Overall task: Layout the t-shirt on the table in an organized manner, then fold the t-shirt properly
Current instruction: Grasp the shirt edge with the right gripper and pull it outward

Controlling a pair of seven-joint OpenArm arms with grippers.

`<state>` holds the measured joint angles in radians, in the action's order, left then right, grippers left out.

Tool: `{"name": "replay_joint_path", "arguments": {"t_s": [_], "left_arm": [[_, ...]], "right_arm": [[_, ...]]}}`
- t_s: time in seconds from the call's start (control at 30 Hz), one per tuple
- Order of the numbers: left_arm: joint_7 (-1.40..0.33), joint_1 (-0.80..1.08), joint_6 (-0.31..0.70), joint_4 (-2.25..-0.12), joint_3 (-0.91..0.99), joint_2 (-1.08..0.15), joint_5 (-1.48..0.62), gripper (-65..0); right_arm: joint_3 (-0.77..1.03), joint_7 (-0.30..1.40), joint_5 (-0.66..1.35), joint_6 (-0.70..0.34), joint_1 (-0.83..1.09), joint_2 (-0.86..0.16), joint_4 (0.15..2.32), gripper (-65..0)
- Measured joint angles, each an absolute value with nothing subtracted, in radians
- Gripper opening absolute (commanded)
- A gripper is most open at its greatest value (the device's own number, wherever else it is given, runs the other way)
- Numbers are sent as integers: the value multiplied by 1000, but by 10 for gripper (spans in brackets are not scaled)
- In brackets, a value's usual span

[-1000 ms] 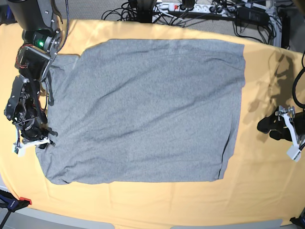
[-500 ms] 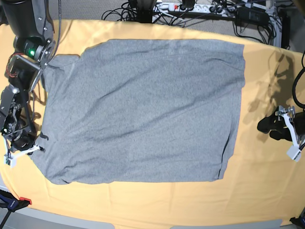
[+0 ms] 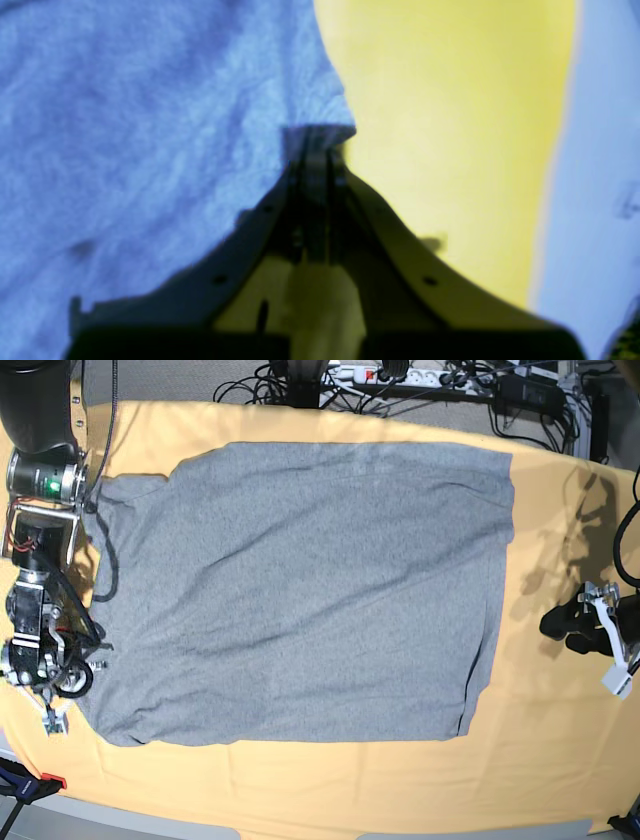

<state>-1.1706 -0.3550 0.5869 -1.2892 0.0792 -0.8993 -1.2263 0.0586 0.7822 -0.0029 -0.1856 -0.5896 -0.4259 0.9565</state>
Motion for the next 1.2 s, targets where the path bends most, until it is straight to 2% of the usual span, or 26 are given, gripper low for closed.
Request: {"name": "replay_joint_path", "arguments": {"t_s": [0.13, 0.33, 0.47, 0.5, 0.53, 0.77, 0.9, 1.0, 1.03, 1.1, 1.13, 1.2], "left_arm": [[-1171, -355, 587, -1289, 79, -900, -1226, -207], [-1171, -355, 587, -1289, 79, -899, -1226, -207], [-1171, -355, 587, -1289, 79, -899, -1226, -207], [-1171, -355, 587, -1289, 79, -899, -1226, -207], [-1171, -355, 587, -1289, 79, -899, -1226, -207], [-1171, -355, 587, -1289, 79, -900, -1225, -207], [-1171, -355, 587, -1289, 79, -900, -1222, -207], [-1171, -355, 587, -1289, 79, -900, -1223, -207], [-1171, -355, 587, -1289, 79, -900, -1223, -207], [-1171, -355, 587, -1289, 79, -899, -1222, -207], [-1171, -355, 587, -1289, 79, -899, -1223, -208], [-1171, -355, 611, -1289, 79, -900, -1222, -209]], "right_arm": [[35, 824, -100, -8, -615, -424, 958, -650], [35, 879, -123, 122, -617, -426, 957, -636], [36, 873, -121, 153, -624, -428, 957, -258], [36, 873, -120, 149, -627, -429, 957, -204], [36, 873, -123, 131, -630, -430, 957, -188], [36, 934, -70, 138, -640, -463, 1022, -195], [89, 1001, 121, 52, -641, -487, 1064, -273], [207, 1019, 307, -113, -643, -492, 1069, -359], [253, 1032, 347, -167, -645, -490, 1069, -415], [341, 1094, 443, -349, -646, -495, 1069, -594], [375, 1146, 510, -419, -646, -499, 1069, -650], [410, 1208, 699, -447, -628, -518, 1071, -650]]}}
